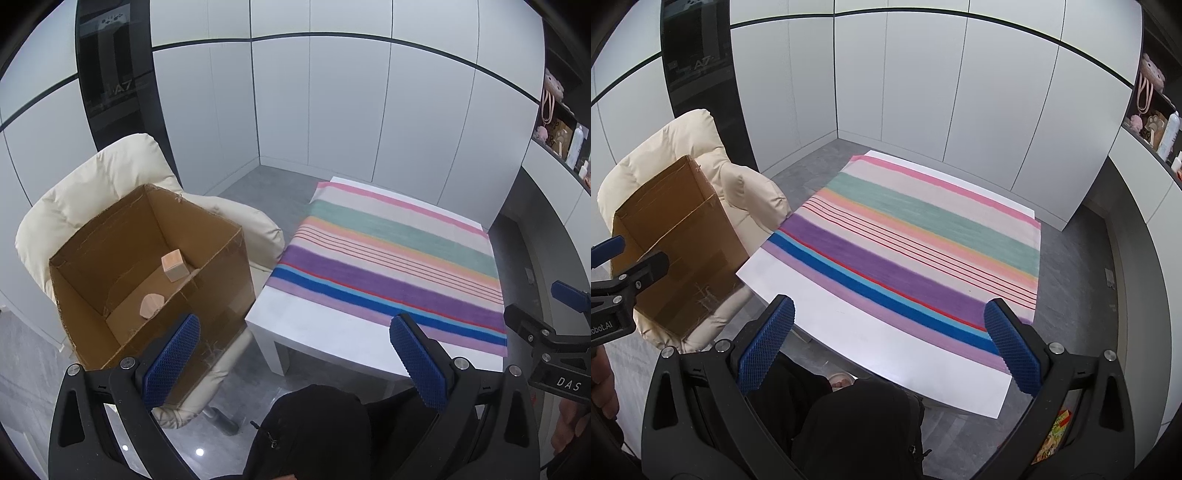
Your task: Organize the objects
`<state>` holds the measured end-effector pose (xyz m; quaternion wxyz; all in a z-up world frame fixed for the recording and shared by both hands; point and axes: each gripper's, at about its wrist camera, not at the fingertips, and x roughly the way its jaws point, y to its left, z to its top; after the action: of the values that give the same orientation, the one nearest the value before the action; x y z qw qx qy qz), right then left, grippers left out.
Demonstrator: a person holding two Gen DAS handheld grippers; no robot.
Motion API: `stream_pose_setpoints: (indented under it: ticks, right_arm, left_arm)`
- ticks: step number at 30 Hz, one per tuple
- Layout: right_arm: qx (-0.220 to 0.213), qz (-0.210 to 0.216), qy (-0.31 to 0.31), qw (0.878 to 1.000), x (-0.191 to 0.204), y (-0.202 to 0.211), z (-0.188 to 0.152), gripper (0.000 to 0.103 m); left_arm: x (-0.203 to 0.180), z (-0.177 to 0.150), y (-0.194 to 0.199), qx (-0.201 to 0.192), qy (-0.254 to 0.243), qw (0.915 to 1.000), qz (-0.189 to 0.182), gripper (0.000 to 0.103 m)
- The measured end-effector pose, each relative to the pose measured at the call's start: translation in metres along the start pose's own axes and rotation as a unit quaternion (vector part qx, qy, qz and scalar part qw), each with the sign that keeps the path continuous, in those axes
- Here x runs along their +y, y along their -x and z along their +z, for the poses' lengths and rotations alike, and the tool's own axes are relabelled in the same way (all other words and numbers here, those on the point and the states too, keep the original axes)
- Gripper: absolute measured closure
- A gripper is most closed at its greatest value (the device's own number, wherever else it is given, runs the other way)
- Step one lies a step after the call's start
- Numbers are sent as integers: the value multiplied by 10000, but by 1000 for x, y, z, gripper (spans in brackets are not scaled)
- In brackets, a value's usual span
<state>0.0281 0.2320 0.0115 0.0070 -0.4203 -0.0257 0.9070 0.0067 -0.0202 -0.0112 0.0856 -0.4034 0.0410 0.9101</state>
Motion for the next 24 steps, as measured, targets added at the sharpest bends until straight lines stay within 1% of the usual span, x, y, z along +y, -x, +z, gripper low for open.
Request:
stream_pose_setpoints:
  ticks: [24]
  right_arm:
    - [-4,29,26,10000,2,0,0,0]
  left_arm:
    - [-4,-1,-1,28,-60,10000,-23,0]
